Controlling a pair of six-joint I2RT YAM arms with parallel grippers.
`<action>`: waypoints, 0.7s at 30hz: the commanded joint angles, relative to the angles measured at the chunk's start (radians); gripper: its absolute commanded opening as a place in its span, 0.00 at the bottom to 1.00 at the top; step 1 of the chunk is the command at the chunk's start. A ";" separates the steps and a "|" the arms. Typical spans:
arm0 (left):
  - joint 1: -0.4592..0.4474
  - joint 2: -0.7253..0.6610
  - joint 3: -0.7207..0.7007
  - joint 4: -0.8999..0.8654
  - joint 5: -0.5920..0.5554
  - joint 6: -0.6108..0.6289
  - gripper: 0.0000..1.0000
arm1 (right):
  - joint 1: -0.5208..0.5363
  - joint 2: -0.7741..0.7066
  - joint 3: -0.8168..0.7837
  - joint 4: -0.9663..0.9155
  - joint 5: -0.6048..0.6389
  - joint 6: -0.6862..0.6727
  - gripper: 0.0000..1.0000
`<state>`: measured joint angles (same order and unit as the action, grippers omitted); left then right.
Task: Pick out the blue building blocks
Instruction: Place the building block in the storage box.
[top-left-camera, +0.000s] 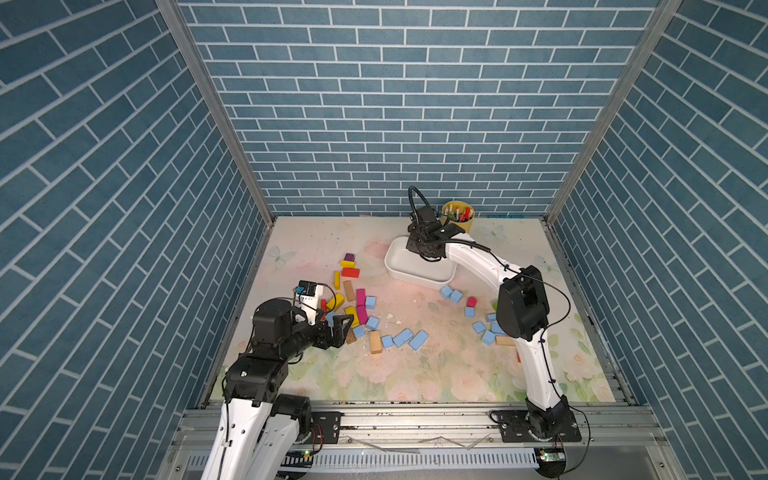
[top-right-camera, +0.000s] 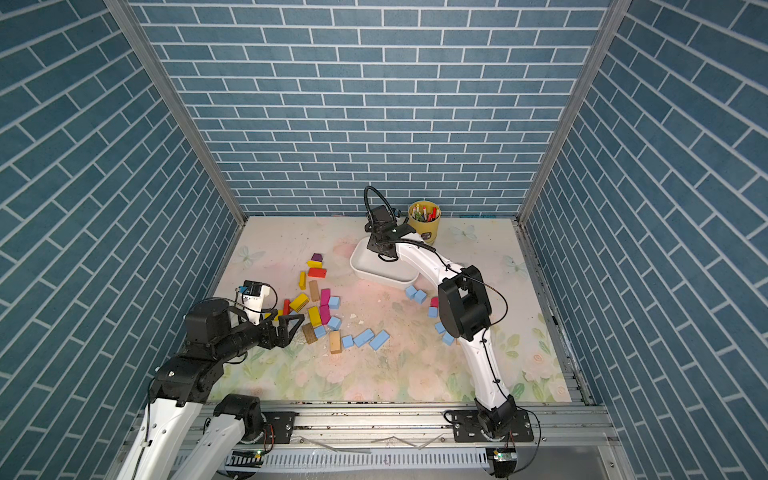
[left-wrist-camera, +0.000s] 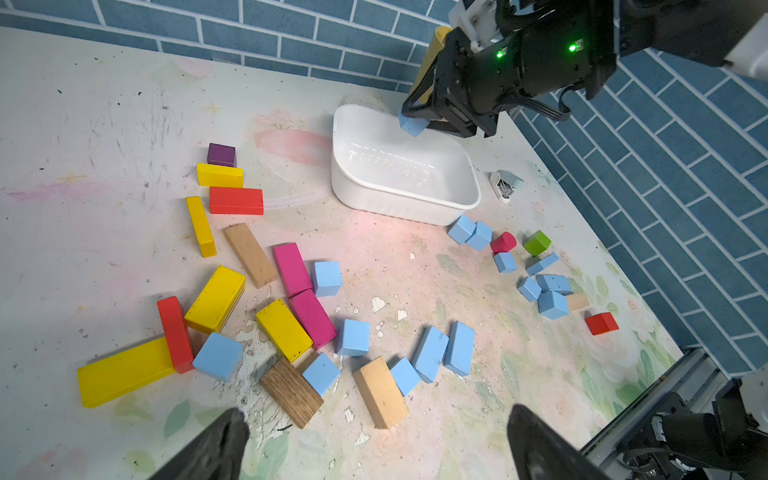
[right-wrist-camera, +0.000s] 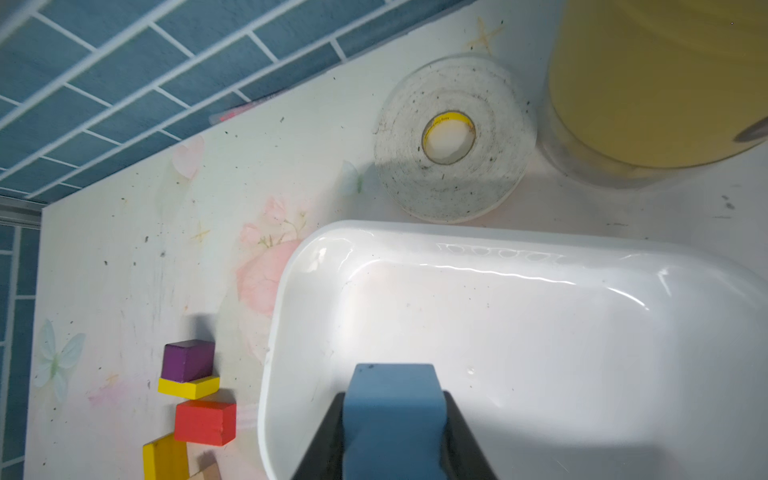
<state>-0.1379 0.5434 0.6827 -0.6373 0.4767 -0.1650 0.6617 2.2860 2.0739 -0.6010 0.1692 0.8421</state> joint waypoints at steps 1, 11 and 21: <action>-0.005 0.002 -0.004 0.005 0.012 0.005 0.99 | -0.003 0.069 0.092 -0.081 -0.018 0.063 0.07; -0.005 -0.001 -0.003 0.004 0.009 0.004 0.99 | -0.010 0.235 0.314 -0.154 -0.059 0.090 0.16; -0.008 0.000 -0.004 0.001 0.007 0.004 0.99 | -0.020 0.316 0.403 -0.150 -0.127 0.117 0.36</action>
<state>-0.1383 0.5453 0.6827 -0.6373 0.4770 -0.1650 0.6460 2.5752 2.4435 -0.7250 0.0673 0.9092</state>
